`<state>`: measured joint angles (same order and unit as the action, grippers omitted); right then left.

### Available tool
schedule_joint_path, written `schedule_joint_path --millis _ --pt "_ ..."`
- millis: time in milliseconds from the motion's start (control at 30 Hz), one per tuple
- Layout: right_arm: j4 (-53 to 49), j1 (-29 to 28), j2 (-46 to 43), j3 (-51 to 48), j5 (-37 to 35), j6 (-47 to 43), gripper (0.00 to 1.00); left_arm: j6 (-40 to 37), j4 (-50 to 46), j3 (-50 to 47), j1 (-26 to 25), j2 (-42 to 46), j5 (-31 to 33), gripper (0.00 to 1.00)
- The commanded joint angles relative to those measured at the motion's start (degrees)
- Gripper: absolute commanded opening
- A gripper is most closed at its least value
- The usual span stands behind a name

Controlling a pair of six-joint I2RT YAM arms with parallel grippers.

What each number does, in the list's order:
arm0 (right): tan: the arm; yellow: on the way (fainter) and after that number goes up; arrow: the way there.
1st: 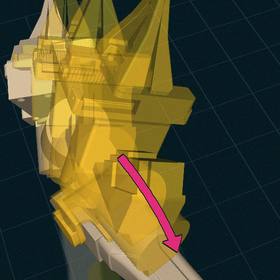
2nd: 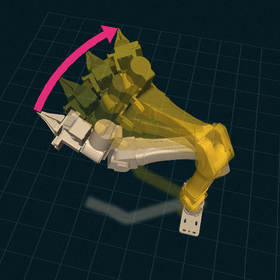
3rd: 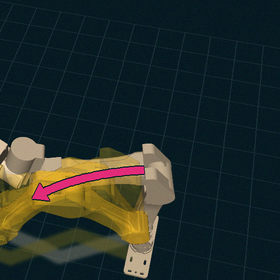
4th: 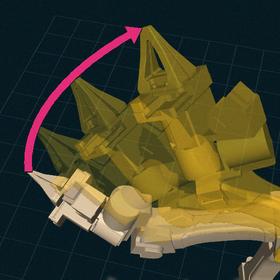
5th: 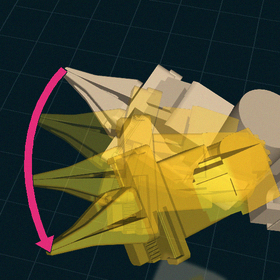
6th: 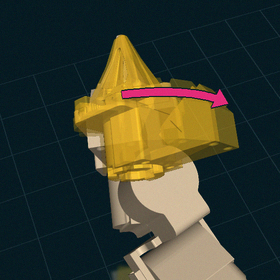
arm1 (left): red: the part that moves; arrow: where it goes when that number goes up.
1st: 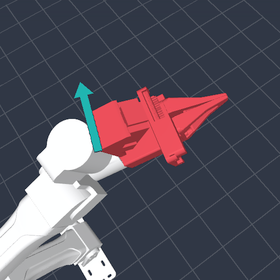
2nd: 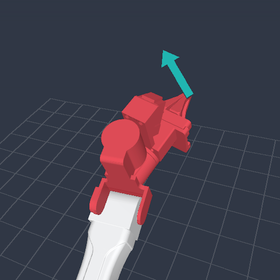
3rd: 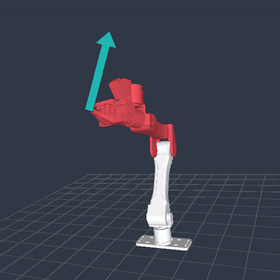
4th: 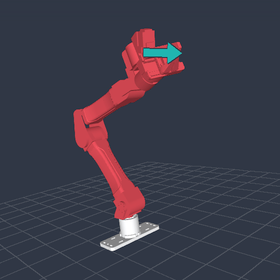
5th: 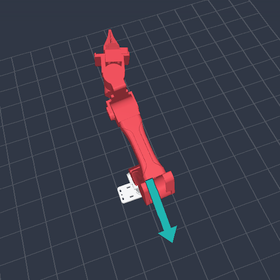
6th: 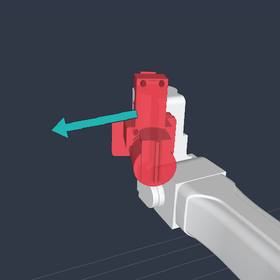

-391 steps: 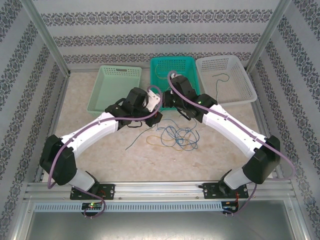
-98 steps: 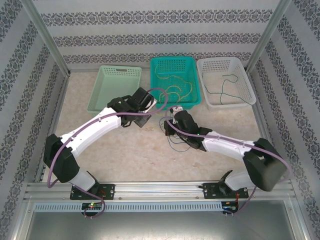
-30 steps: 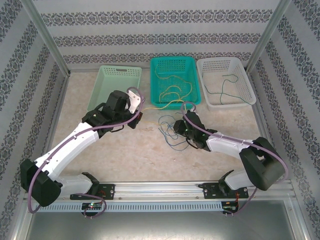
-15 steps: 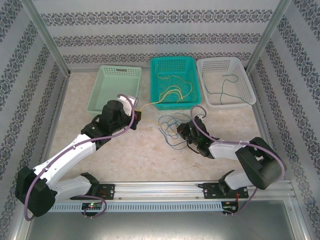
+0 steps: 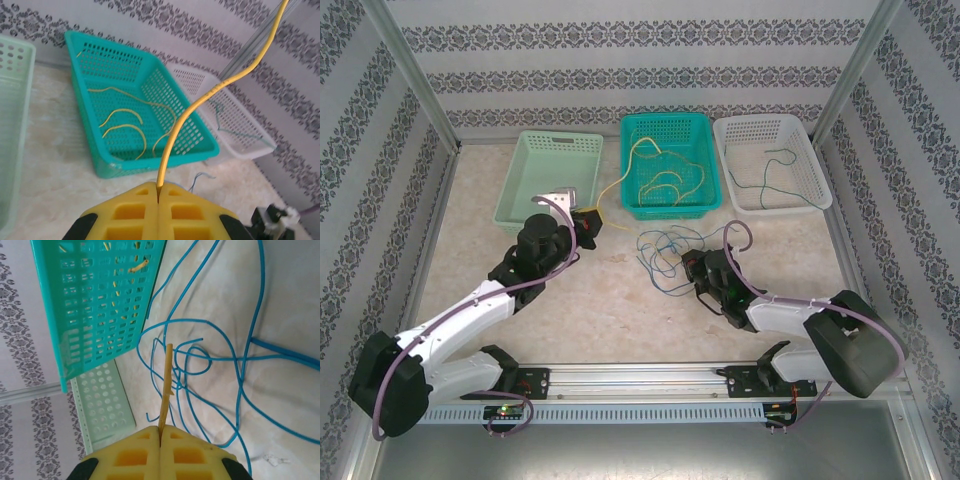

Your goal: Untangle the cables

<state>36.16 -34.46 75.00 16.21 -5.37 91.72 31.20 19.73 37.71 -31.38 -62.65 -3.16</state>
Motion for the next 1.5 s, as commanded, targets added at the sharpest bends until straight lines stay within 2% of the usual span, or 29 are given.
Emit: schedule_joint_path --millis 0,233,467,600,733,800,900,933,1033,1200,1367,1467 --pt "-1.32 -1.45 -0.72 -0.01 -4.48 3.4 0.0 4.53 12.43 -0.06 0.67 0.32 2.0 0.0" --pt "-7.96 -6.03 -2.06 0.7 -8.92 3.45 0.0 7.11 15.61 -1.75 0.7 2.02 5.27 0.0" --pt "-8.47 -14.47 0.76 2.64 -16.81 7.59 0.0 9.73 18.08 -2.09 0.69 1.82 5.95 0.0" --pt "-8.64 -17.1 2.52 3.08 -18.27 9.0 0.0 9.68 18.42 -2.23 0.64 2.86 7.66 0.0" --pt "-7.75 -17.4 4.32 3.11 -17.44 8.71 0.0 9.96 18.74 -2.13 0.75 2.72 7.2 0.0" --pt "-7.8 -17.07 3.66 3.09 -18.19 7.47 0.2 8.46 14.98 -0.37 0.75 2.35 5.72 0.0" --pt "-13.79 -15.58 -1.59 2.69 -19.87 4.57 0.65 2.59 -0.29 5.94 0.74 2.33 3.37 0.0" --pt "-17.35 -14.78 -4.49 2.41 -20.44 3.45 0.75 0.01 -5.02 7.69 0.75 2.32 2.53 0.0" --pt "-28.08 -12.25 -14.86 1.81 -23.39 -1.41 0.8 -5.3 -18.55 12.43 1.2 2.1 1.78 0.0" --pt "-42.41 -7.17 -30.18 1.22 -23.87 -7.04 0.84 -10.47 -30.26 15.84 2.41 1.31 1.31 0.0" --pt "-46.99 -4.47 -38.73 -1.08 -21.98 -8.28 0.84 -14.89 -36.26 21.03 2.7 -2.15 -2.32 0.0" --pt "-47.84 -4.34 -40.52 -1.25 -21.65 -9.9 0.84 -15.96 -34.84 21.38 2.8 -2.23 -1.86 0.0"
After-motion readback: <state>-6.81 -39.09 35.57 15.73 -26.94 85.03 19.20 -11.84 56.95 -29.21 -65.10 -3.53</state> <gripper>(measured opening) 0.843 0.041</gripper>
